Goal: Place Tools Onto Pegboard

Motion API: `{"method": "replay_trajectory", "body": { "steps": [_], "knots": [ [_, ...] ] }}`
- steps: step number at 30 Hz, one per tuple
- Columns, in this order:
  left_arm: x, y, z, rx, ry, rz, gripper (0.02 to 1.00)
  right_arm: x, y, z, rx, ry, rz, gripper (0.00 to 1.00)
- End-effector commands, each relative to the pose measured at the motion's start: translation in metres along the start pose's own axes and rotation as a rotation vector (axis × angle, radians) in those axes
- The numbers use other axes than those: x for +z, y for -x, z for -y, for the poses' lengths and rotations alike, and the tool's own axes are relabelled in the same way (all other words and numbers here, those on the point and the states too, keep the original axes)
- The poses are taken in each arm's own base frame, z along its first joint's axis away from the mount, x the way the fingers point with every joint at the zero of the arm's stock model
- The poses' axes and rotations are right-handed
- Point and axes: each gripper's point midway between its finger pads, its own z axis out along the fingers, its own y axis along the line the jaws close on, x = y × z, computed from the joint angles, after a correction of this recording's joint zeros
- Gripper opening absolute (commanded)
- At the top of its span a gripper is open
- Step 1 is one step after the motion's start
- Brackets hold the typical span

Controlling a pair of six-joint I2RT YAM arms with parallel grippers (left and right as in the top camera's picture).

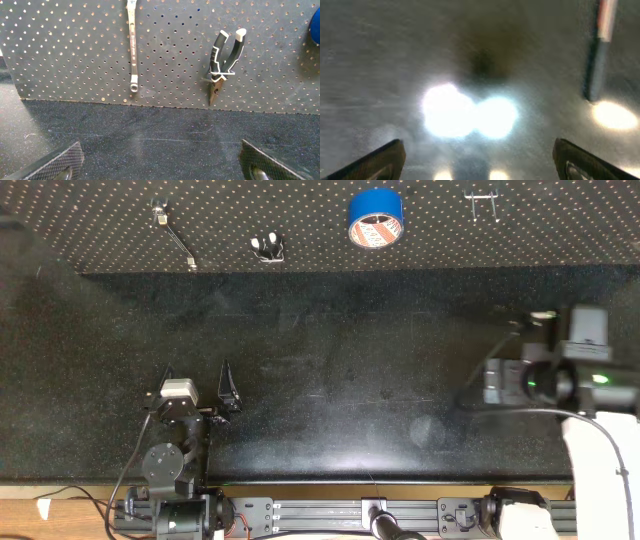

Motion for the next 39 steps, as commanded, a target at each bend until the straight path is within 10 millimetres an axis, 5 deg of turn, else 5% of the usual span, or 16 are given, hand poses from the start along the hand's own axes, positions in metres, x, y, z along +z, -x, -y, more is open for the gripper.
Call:
{"method": "replay_trajectory", "body": {
  "steps": [1,5,17,39],
  "knots": [
    [-0.001,0.0,0.001,0.009,-0.007,0.001,0.996,-0.006,-0.003,0.033,-0.043,-0.048,0.026,0.965],
    [-0.001,0.0,0.001,0.009,-0.007,0.001,0.996,0.003,0.009,0.065,-0.051,-0.094,0.049,0.965],
    [-0.001,0.0,0.001,0.009,-0.007,0.001,0.996,0.062,-0.003,0.142,0.061,-0.1,-0.07,0.967],
    [-0.001,0.0,0.001,0.009,-0.007,0.001,0.996,0.119,0.005,0.149,-0.085,-0.035,-0.145,0.967]
  ]
}}
